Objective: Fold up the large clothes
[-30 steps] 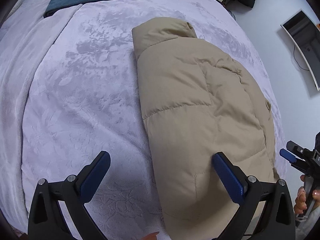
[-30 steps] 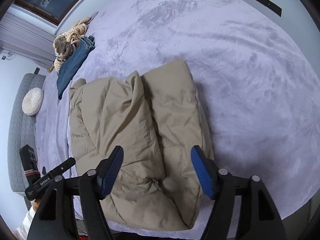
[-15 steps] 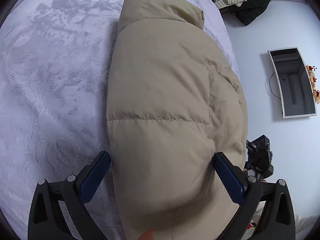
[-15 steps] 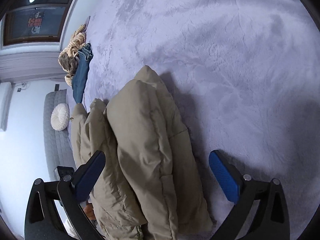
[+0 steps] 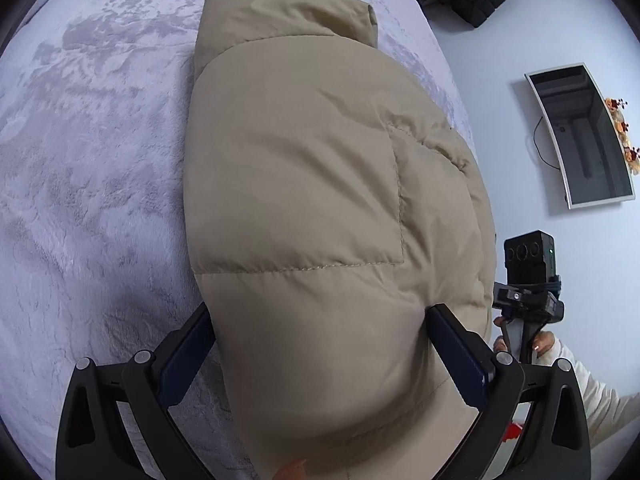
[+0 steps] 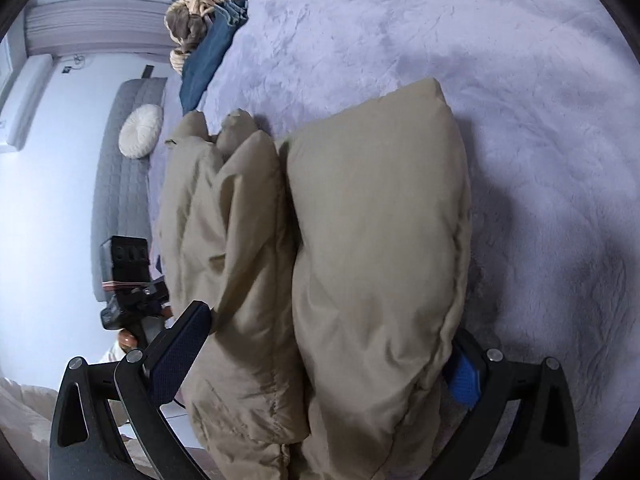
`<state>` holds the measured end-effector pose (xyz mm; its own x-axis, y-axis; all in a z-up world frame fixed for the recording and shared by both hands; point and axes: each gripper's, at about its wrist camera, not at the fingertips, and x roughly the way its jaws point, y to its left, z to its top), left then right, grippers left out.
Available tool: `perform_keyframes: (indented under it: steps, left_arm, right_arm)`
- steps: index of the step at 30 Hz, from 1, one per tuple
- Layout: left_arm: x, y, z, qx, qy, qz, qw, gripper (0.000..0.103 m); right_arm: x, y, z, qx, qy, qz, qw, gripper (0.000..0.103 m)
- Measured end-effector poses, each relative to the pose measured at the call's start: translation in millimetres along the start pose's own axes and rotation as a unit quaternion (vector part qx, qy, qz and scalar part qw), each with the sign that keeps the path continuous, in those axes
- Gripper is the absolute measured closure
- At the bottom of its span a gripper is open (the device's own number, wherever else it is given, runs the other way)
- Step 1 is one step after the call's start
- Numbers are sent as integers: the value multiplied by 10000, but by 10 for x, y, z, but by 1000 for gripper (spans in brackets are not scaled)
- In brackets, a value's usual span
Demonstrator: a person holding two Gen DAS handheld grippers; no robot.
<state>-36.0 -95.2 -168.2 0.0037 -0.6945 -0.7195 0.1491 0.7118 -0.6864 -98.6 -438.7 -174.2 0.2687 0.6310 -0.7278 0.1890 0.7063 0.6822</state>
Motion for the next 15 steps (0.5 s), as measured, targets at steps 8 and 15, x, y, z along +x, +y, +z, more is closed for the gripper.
perform_keyframes:
  steps: [8,15]
  left_arm:
    - [321,355,189,-499,333,-1267,9901,0]
    - [462,161,239,-679,233,-1100,9913,0]
  right_arm:
    - [327,-132,189,-72,424,394,9983,0]
    - [483,-139,248,30,495,440,9978,0]
